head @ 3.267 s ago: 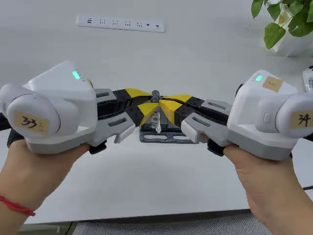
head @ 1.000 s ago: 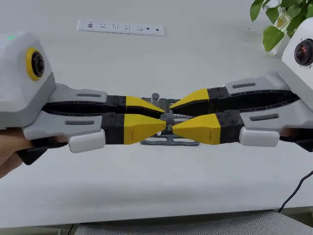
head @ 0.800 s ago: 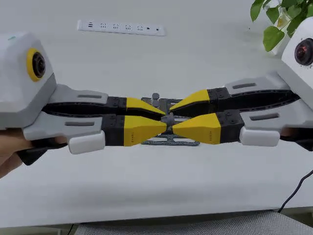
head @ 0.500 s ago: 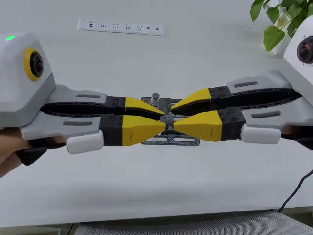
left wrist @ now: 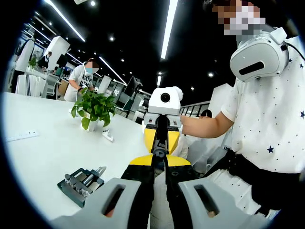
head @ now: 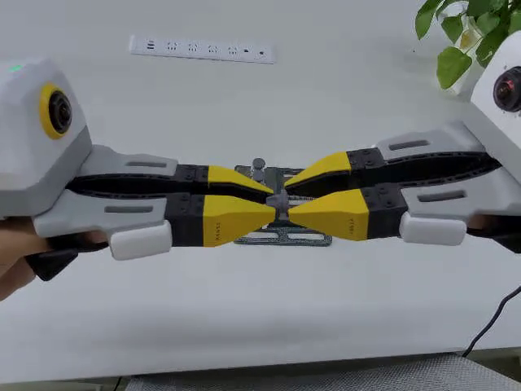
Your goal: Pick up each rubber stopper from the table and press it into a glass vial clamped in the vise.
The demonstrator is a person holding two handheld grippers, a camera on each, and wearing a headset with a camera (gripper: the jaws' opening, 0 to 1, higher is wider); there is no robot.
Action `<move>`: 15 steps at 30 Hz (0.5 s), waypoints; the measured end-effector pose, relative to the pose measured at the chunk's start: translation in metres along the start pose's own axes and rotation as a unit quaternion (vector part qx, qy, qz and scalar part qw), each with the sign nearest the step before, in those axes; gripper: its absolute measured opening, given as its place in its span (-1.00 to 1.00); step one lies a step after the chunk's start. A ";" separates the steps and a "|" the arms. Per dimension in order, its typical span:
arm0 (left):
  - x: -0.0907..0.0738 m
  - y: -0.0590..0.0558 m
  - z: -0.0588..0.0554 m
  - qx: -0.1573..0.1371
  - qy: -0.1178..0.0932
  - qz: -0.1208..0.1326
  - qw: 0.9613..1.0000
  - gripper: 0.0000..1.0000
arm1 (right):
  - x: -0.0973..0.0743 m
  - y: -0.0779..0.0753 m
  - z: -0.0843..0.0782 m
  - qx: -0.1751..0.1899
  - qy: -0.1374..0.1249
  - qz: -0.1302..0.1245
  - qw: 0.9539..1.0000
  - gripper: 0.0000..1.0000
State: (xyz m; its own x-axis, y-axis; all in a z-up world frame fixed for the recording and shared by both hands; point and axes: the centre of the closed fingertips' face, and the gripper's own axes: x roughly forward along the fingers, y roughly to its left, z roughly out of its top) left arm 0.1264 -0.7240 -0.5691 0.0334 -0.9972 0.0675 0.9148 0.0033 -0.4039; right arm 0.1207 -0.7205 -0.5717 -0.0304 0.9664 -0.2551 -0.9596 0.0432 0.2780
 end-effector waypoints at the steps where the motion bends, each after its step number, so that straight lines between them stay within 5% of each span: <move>1: 0.000 0.000 0.000 0.001 0.000 0.000 1.000 -0.93 | 0.000 0.000 0.000 -0.001 0.001 -0.001 1.000 -0.85; 15: -0.001 0.000 0.004 -0.003 -0.007 -0.005 1.000 -0.93 | -0.001 -0.002 0.004 -0.011 0.002 0.003 1.000 -0.88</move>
State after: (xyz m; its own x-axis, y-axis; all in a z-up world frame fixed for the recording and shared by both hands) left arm 0.1282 -0.7226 -0.5660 0.0299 -0.9959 0.0850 0.9131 -0.0074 -0.4078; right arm 0.1239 -0.7202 -0.5686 -0.0364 0.9656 -0.2576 -0.9655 0.0324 0.2582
